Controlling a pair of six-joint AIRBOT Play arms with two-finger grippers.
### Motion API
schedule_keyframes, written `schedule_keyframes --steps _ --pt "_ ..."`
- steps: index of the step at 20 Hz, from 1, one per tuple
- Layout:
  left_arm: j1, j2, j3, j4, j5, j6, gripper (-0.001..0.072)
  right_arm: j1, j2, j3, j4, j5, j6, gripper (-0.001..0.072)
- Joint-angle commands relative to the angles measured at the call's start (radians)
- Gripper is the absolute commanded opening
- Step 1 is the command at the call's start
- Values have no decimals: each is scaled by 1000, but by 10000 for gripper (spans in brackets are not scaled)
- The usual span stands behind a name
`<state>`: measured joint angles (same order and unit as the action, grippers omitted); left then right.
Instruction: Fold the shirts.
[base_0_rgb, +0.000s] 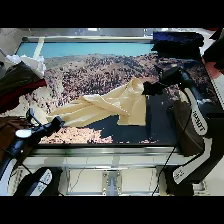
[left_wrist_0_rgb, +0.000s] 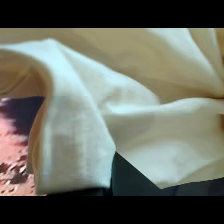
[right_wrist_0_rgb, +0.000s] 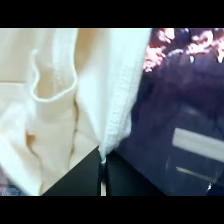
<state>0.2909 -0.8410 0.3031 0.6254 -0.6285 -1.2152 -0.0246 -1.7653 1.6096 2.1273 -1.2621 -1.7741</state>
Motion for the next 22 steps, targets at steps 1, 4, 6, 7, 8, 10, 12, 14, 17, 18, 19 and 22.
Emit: schedule_keyframes --steps 1,4,6,7,8,10,12,14,17,18,19,22 --pt "72 126 153 106 -221 0 13 0 151 83 -29 -170 -2 15" --pt "220 216 430 180 -509 -11 13 0 367 106 -33 -303 -20 15" --pt "326 243 657 190 -667 -1 12 0 547 107 -26 -328 -17 15" --pt "371 247 777 190 -740 19 13 0 633 107 -19 -324 -11 15" --pt "402 247 886 190 -794 33 13 0 719 117 -17 -322 2 15" --pt "409 246 1072 203 -815 45 13 0 861 157 -18 -294 36 15" --pt "396 246 1200 194 -808 45 13 0 971 232 -18 -230 37 14" --pt "367 246 1258 201 -809 45 13 0 1025 323 -32 -186 37 14" --pt "290 246 1265 201 -829 32 13 0 1029 436 -54 -209 73 14" --pt "259 246 1265 202 -842 24 13 0 1030 438 -56 -213 82 14" --pt "232 246 1265 202 -848 23 13 0 1026 438 -56 -233 84 14" --pt "168 236 1258 202 -917 -47 13 0 981 436 -56 -328 124 14"
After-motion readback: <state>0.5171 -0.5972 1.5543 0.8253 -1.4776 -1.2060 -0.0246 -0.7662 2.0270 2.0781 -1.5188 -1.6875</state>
